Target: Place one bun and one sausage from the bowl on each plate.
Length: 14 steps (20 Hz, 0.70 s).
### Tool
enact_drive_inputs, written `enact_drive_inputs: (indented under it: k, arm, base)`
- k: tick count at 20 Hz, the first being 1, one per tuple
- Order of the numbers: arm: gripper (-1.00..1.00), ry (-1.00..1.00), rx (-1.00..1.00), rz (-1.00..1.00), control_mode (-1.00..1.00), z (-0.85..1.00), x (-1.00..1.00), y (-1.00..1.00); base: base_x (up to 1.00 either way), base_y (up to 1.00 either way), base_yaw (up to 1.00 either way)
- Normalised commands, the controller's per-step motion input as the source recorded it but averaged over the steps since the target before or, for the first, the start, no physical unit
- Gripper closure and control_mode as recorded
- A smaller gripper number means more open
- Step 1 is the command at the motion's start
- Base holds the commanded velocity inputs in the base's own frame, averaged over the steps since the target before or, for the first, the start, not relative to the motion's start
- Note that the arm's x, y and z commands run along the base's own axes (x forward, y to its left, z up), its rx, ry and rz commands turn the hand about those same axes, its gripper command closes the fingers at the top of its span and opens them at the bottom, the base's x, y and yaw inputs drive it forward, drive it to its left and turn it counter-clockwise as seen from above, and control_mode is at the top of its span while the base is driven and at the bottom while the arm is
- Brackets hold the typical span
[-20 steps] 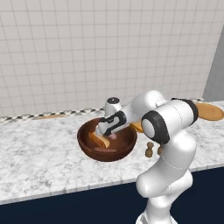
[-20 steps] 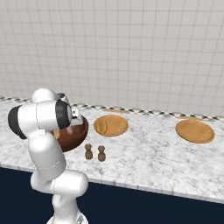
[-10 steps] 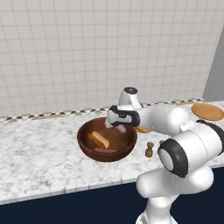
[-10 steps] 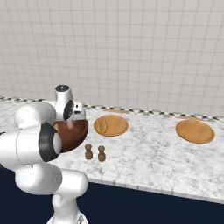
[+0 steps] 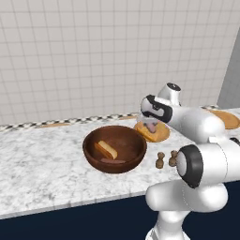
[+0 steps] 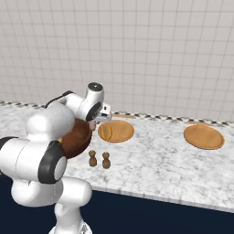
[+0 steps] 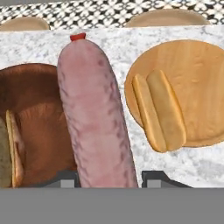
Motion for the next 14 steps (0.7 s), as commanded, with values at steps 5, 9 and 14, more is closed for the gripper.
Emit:
enact_drive_inputs:
  k: [5,9,14]
  arm:
    - [1.00,0.09,0.07,0.00,-1.00,-0.03,0.45,-0.80]
    - [1.00,0.05,0.00,0.00,-1.00,-0.24,0.35,-0.62]
    - [1.00,0.00,-0.05,0.00,-1.00,-0.59,0.39,-0.35]
  base:
    - [0.00,0.00,0.00]
    - [0.00,0.00,0.00]
    - [0.00,0.00,0.00]
